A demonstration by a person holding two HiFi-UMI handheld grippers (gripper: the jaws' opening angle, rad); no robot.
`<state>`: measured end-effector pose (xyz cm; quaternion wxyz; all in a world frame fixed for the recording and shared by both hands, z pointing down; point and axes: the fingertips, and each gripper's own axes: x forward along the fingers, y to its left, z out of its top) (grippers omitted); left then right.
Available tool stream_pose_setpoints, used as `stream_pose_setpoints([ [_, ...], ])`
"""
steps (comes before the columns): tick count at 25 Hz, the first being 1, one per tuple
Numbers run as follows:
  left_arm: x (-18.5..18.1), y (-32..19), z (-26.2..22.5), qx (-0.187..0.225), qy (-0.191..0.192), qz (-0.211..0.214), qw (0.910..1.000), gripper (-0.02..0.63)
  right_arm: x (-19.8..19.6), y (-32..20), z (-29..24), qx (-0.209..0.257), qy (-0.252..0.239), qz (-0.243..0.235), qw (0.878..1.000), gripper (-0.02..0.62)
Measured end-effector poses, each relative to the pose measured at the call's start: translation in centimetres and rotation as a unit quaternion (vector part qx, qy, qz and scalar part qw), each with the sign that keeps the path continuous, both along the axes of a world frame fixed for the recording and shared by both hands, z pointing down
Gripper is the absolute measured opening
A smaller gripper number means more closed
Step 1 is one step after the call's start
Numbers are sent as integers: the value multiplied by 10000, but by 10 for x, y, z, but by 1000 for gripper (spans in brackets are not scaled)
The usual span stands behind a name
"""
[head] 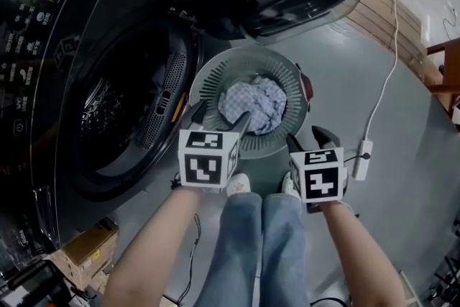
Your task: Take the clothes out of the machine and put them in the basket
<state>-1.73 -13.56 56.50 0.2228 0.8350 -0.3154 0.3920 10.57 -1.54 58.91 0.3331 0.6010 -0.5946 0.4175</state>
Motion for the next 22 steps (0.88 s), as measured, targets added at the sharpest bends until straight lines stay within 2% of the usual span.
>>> stream_pose_setpoints([
  [4,-28,-17,8,143,-291,-40,9995,394,-9,-4,2,-6,-5,-76,10000,239],
  [7,-54,-34,14,262,-665,-116,9974,394,-16,-13,3,19,16,-219,9998,239],
  [11,-91,-57,27,605,-1316,-275,9891,379,-26,-24,8,12,88,-474,9988,238],
  [14,-117,-79,34,895,-1645,-484,9811,379,-34,-32,15,32,99,-546,9985,238],
  [18,-141,-101,42,891,-1755,-794,9772,379,-46,-33,31,-67,50,-478,9988,236],
  [22,-148,-125,48,965,-1779,-825,9758,379,-58,-39,41,-95,22,-531,9985,235],
])
